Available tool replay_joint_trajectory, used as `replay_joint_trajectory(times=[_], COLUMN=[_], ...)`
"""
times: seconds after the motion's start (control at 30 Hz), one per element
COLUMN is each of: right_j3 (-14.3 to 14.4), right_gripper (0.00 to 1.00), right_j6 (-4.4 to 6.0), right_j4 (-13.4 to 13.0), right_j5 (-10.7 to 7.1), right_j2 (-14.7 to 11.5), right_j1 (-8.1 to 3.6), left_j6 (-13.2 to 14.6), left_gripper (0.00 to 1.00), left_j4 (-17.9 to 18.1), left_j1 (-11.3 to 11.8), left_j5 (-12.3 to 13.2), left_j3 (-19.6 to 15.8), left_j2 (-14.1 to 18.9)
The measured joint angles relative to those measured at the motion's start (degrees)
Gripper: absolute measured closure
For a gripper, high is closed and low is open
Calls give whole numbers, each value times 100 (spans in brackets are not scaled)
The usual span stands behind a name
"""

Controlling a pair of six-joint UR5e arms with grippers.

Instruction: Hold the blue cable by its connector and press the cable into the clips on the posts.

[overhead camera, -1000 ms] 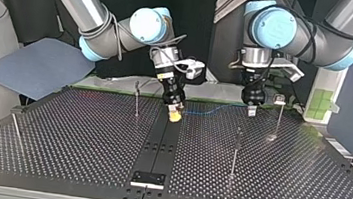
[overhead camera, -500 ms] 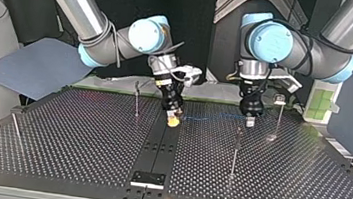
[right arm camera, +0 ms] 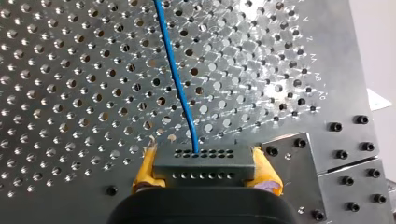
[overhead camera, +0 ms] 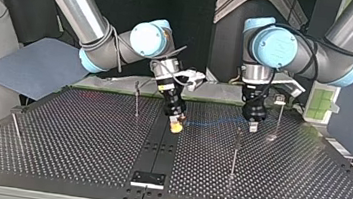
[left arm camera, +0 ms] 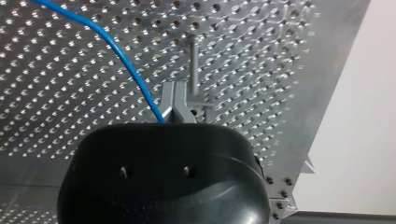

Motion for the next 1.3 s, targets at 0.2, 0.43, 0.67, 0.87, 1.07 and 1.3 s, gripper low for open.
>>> replay_joint_trajectory(times=[0.2, 0.43, 0.67, 0.87, 1.07, 1.3], right_j3=[-91, -139, -142, -142, -143, -146], right_gripper=[100, 100, 100, 100, 100, 100], right_j6=[-18, -24, -22, -24, -25, -25], right_j4=[80, 110, 112, 109, 106, 109], right_j5=[0, 0, 0, 0, 0, 0], right_j2=[1, 9, 17, 26, 75, 100], right_j1=[-10, -37, -43, -44, -45, -66], left_j6=[-83, -103, -105, -107, -207, -272], left_gripper=[100, 100, 100, 100, 100, 100], left_j4=[-81, -133, -98, -51, -54, -95], left_j1=[139, 189, 211, 300, 440, 594], left_j5=[22, 111, 187, 373, 560, 729], left_j3=[169, 187, 190, 226, 443, 573], left_j2=[-16, -132, -185, -382, -451, -464])
